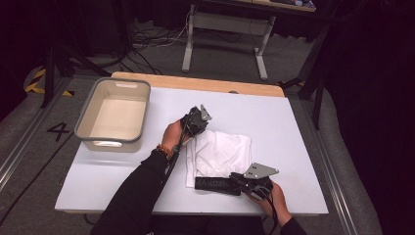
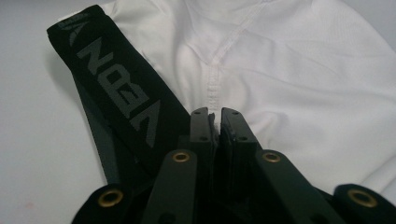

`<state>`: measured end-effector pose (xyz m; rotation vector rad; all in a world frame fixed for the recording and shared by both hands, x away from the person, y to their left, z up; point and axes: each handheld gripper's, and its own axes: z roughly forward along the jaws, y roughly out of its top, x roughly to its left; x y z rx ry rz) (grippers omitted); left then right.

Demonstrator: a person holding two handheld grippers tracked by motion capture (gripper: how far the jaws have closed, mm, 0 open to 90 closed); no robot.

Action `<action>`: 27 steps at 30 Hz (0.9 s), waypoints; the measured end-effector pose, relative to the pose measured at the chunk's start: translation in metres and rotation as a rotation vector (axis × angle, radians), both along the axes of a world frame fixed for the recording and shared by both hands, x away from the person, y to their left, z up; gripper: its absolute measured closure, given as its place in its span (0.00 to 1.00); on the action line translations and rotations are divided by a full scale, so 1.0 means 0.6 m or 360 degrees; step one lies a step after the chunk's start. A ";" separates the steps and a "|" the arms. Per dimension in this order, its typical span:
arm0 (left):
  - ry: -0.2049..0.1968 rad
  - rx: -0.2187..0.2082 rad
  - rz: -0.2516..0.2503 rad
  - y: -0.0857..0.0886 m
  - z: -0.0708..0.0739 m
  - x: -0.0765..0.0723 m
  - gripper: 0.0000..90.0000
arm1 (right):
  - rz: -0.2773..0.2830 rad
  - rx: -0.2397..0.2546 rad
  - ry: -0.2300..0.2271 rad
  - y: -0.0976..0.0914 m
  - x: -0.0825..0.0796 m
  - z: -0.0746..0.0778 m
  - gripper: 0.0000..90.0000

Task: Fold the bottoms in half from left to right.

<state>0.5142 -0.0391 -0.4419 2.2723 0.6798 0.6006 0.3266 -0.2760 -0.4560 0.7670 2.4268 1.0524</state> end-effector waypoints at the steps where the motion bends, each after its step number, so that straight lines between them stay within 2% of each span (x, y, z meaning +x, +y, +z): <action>1: 0.0003 0.0029 0.0025 0.003 -0.003 0.002 0.94 | 0.0001 -0.0002 -0.0003 0.000 0.000 0.000 0.93; 2: 0.0039 0.0063 0.0071 0.009 -0.008 0.005 0.94 | 0.0000 -0.0001 0.0002 0.000 0.000 0.000 0.93; 4: 0.0098 0.0076 0.0099 0.019 -0.015 0.008 0.93 | 0.0000 -0.0001 0.0002 0.000 0.000 0.000 0.93; 5: 0.0138 -0.0018 0.0121 0.033 -0.019 0.004 0.94 | 0.0001 0.0000 0.0007 0.000 -0.001 0.000 0.93; 6: 0.0138 -0.0018 0.0121 0.033 -0.019 0.004 0.94 | 0.0001 0.0000 0.0007 0.000 -0.001 0.000 0.93; 9: 0.0106 -0.0018 0.0171 0.043 -0.022 -0.004 0.94 | -0.0002 0.0000 0.0004 0.000 -0.002 0.000 0.93; 10: 0.0096 -0.0008 0.0190 0.046 -0.022 -0.006 0.94 | -0.0004 -0.0003 0.0000 0.001 -0.003 0.000 0.93; 11: 0.0077 0.0031 0.0227 0.050 -0.024 -0.010 0.94 | -0.0004 -0.0003 0.0000 0.001 -0.003 0.000 0.93; 12: 0.0051 0.0037 0.0230 0.054 -0.028 -0.013 0.96 | -0.0005 -0.0003 -0.0001 0.001 -0.003 0.000 0.93; 14: 0.0062 -0.0028 0.0274 0.059 -0.032 -0.018 0.96 | -0.0006 -0.0002 0.0000 0.001 -0.003 0.000 0.93; 18: 0.0052 -0.0017 0.0290 0.059 -0.031 -0.022 0.98 | -0.0006 0.0000 0.0002 0.000 -0.002 0.000 0.93; 20: 0.0054 -0.0053 0.0320 0.062 -0.030 -0.024 0.97 | -0.0011 -0.0005 -0.0010 0.001 -0.003 0.000 0.92; 21: 0.0005 -0.0046 0.0314 0.061 -0.026 -0.030 0.98 | -0.0016 -0.0013 -0.0028 0.001 -0.005 -0.001 0.91; 22: 0.0005 -0.0046 0.0314 0.061 -0.026 -0.030 0.99 | -0.0016 -0.0016 -0.0031 0.001 -0.006 -0.001 0.90; 23: -0.0050 -0.0065 0.0278 0.058 -0.017 -0.039 0.99 | -0.0018 -0.0009 -0.0032 0.001 -0.006 -0.001 0.89; 25: -0.0062 -0.0071 0.0274 0.056 -0.014 -0.041 0.99 | -0.0014 0.0008 -0.0022 -0.001 -0.005 0.000 0.88; 27: -0.0083 -0.0115 0.0249 0.057 -0.004 -0.048 0.99 | -0.0014 0.0026 -0.0012 -0.004 -0.004 0.000 0.87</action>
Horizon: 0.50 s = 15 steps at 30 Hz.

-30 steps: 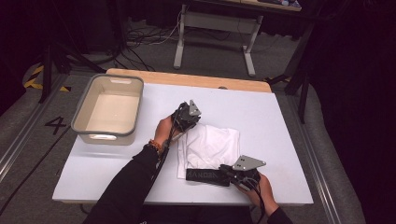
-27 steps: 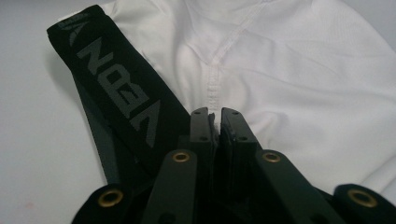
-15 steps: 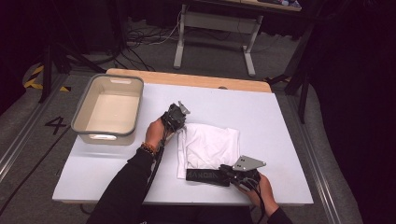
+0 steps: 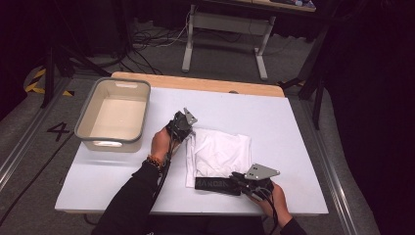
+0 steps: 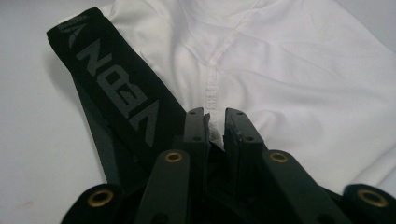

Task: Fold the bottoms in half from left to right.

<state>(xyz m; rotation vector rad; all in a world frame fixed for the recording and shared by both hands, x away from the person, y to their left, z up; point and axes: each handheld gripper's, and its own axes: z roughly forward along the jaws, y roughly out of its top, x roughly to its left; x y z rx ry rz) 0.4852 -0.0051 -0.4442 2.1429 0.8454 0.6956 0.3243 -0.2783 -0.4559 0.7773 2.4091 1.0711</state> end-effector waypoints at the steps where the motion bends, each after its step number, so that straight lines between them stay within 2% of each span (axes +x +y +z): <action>1: -0.0003 -0.0023 -0.0015 0.001 0.003 -0.002 0.99 | 0.0000 0.0016 0.0008 -0.002 0.000 0.001 0.87; 4: -0.0018 -0.0051 -0.0072 0.003 0.014 -0.015 0.97 | 0.0006 0.0064 0.0013 -0.008 -0.001 0.002 0.86; 5: -0.0007 -0.0088 -0.0118 0.005 0.019 -0.025 0.94 | 0.0012 0.0094 -0.0006 -0.012 -0.002 0.004 0.84; 6: -0.0007 -0.0088 -0.0118 0.005 0.019 -0.025 0.94 | 0.0012 0.0094 -0.0006 -0.012 -0.002 0.004 0.84; 8: -0.0006 -0.0103 -0.0172 0.010 0.024 -0.038 0.90 | 0.0007 0.0145 -0.0039 -0.018 -0.004 0.006 0.83; 9: -0.0006 -0.0103 -0.0172 0.010 0.024 -0.038 0.86 | 0.0007 0.0145 -0.0039 -0.018 -0.004 0.006 0.83; 11: -0.0026 -0.0129 -0.0198 0.012 0.028 -0.048 0.86 | -0.0001 0.0176 -0.0059 -0.022 -0.006 0.008 0.83; 13: -0.0044 -0.0145 -0.0260 0.014 0.033 -0.066 0.81 | -0.0009 0.0183 -0.0098 -0.027 -0.009 0.013 0.82; 15: -0.0042 -0.0146 -0.0290 0.015 0.034 -0.072 0.78 | -0.0017 0.0199 -0.0114 -0.031 -0.010 0.015 0.80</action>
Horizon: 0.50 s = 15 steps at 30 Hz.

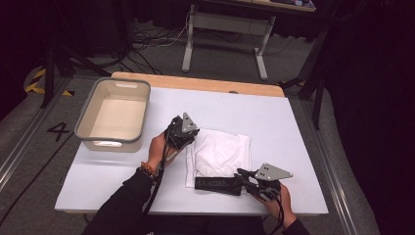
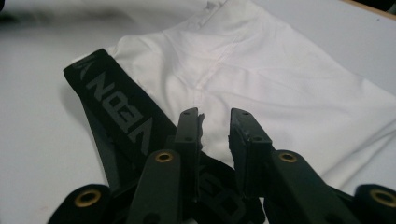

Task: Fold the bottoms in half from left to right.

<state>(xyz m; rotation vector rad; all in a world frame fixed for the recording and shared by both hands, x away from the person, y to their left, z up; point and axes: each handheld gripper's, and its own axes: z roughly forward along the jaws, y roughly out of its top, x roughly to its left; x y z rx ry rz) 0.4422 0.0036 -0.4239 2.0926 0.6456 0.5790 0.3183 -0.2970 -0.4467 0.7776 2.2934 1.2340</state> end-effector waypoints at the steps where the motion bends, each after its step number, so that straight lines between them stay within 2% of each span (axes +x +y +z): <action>1: 0.0004 -0.0008 -0.0019 0.000 0.000 -0.005 0.74 | -0.0013 0.0009 -0.0018 -0.003 -0.001 0.003 0.79; 4: 0.0005 -0.0032 -0.0089 -0.001 -0.001 -0.027 0.60 | -0.0055 0.0033 -0.0059 -0.015 -0.002 0.011 0.73; 6: 0.0033 -0.0115 -0.0200 0.005 -0.002 -0.048 0.47 | -0.0089 0.0065 -0.0082 -0.027 0.000 0.018 0.65; 7: 0.0033 -0.0115 -0.0200 0.005 -0.002 -0.048 0.43 | -0.0089 0.0065 -0.0082 -0.027 0.000 0.018 0.65; 9: 0.0079 -0.0114 -0.0273 0.007 -0.006 -0.062 0.39 | -0.0121 0.0075 -0.0096 -0.034 0.001 0.022 0.59; 10: 0.0082 -0.0103 -0.0292 0.010 -0.010 -0.075 0.36 | -0.0148 0.0073 -0.0119 -0.040 0.002 0.025 0.51; 12: 0.0083 -0.0102 -0.0303 0.012 -0.012 -0.081 0.33 | -0.0168 0.0070 -0.0134 -0.045 0.002 0.027 0.49; 14: 0.0096 -0.0100 -0.0320 0.022 -0.014 -0.097 0.27 | -0.0230 0.0126 -0.0155 -0.055 0.003 0.030 0.41; 15: 0.0096 -0.0100 -0.0320 0.022 -0.014 -0.097 0.24 | -0.0247 0.0134 -0.0156 -0.057 0.004 0.031 0.37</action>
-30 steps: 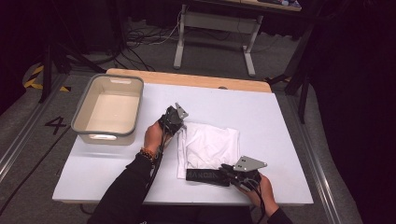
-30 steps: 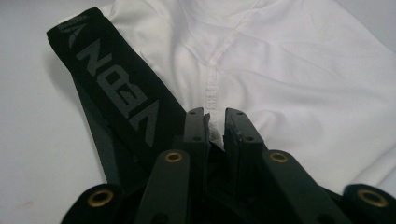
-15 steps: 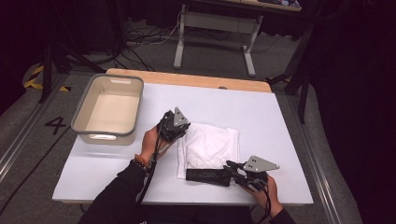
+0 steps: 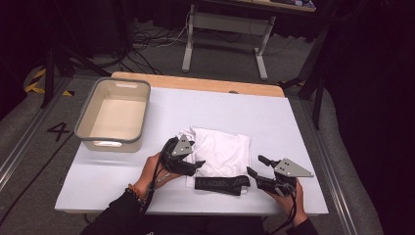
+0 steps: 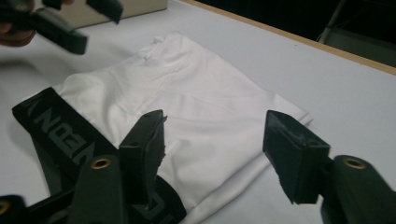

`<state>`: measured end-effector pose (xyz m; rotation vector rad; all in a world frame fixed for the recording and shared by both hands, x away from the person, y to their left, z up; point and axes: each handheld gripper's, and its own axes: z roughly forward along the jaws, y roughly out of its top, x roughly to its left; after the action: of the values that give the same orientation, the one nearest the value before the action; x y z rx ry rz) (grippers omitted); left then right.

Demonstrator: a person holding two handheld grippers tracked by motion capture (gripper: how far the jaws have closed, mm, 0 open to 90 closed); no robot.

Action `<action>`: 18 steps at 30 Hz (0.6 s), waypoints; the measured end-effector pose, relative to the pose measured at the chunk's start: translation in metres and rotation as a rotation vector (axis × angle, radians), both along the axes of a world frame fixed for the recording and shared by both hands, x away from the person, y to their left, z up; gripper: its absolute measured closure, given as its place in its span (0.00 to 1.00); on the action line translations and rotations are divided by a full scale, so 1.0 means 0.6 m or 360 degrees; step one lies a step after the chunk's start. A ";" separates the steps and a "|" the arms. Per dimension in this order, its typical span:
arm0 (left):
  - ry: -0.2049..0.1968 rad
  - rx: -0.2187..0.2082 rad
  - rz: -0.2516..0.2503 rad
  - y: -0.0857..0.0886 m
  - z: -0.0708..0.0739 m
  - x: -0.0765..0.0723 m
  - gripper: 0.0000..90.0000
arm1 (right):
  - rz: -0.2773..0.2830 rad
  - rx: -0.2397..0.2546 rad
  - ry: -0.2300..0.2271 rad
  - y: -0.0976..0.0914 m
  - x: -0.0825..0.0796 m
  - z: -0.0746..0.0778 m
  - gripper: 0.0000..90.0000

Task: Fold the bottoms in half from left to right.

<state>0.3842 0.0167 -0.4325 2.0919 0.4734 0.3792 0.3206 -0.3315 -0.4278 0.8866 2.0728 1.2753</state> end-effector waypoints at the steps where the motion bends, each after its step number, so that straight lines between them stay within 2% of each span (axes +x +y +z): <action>1: -0.0009 0.0007 0.0000 0.003 0.001 -0.005 0.24 | 0.0000 0.0000 0.0000 0.000 0.000 0.000 0.37; 4: 0.0040 -0.0001 -0.0035 0.017 0.003 -0.021 0.16 | -0.0055 0.0010 -0.0012 -0.005 0.002 0.001 0.30; 5: 0.0057 0.0016 -0.0031 0.021 0.003 -0.027 0.16 | -0.0072 0.0013 -0.0021 -0.006 0.001 0.001 0.29; 7: 0.0138 0.0065 -0.0026 0.028 -0.002 -0.042 0.15 | -0.0138 0.0004 -0.0063 -0.009 0.000 0.002 0.28; 8: 0.0138 0.0065 -0.0026 0.028 -0.002 -0.042 0.16 | -0.0138 0.0004 -0.0063 -0.009 0.000 0.002 0.28; 9: 0.0170 0.0111 -0.0041 0.028 -0.005 -0.044 0.16 | -0.0149 -0.0003 -0.0054 -0.010 0.001 0.001 0.28; 11: 0.0200 0.0158 -0.0035 0.028 -0.012 -0.049 0.15 | -0.0171 -0.0014 -0.0042 -0.009 0.003 -0.003 0.27; 12: 0.0326 0.0184 -0.0064 0.027 -0.022 -0.051 0.14 | -0.0182 -0.0026 -0.0003 -0.009 0.006 -0.008 0.26; 14: 0.0320 0.0203 -0.0053 0.026 -0.026 -0.055 0.14 | -0.0193 -0.0044 0.0003 -0.007 0.007 -0.011 0.25; 18: 0.0403 0.0236 -0.0086 0.015 -0.038 -0.059 0.12 | -0.0190 -0.0088 0.0029 -0.005 0.008 -0.019 0.25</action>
<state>0.3491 0.0257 -0.4551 2.3047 0.5496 0.1203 0.3255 -0.3346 -0.4390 0.9848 2.0267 1.1465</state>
